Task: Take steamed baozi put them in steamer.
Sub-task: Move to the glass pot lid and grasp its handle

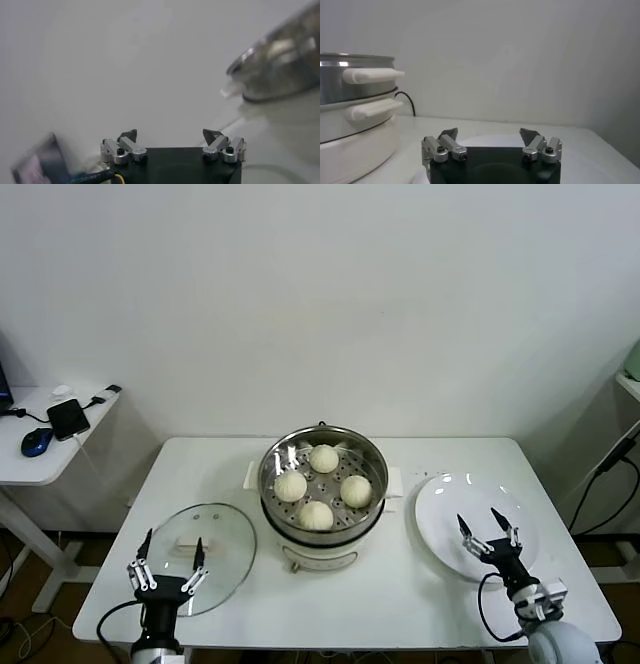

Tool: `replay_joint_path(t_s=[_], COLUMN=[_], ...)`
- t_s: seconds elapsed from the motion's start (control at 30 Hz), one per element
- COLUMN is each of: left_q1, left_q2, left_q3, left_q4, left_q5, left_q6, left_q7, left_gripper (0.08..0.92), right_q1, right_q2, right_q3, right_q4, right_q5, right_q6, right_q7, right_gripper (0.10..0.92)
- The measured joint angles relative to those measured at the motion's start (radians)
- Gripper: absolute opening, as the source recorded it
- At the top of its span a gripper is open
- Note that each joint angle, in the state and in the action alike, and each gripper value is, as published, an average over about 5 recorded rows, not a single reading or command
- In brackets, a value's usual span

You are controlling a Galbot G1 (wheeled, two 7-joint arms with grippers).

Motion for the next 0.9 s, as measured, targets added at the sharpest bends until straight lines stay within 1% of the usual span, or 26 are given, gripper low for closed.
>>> replay_joint_path(t_s=[0.17,0.37,0.57,0.9], left_q1=[-0.017,-0.048,-0.096,-0.172], left_q2=[0.041,0.072,0.087,0.096], left_q3=[-0.013,-0.03,-0.047,-0.041], left_q4=[0.102,0.222,0.308,0.403], left_q5=[0.242,0.44,0.552,0.671], left_q6=[-0.01,0.009,0.039,0.066], left_q7=[-0.062,-0.095,-0.115,-0.14], left_gripper=[0.823,0.823,0.823,0.823], right_q1=[-0.031,-0.056,-0.072,-0.077], right_q2=[0.029,0.051,0.067,0.091], right_q3=[0.026,0.053,0.071,0.093], right_q4=[0.006,0.015,0.026,0.033], right_q5=[-0.013,-0.026,-0.042,-0.054], right_q6=[-0.002,-0.013,-0.019,-0.031], right_q7=[0.012,0.018,0.022,0.03], right_gripper=[0.823,0.823,0.823,0.823])
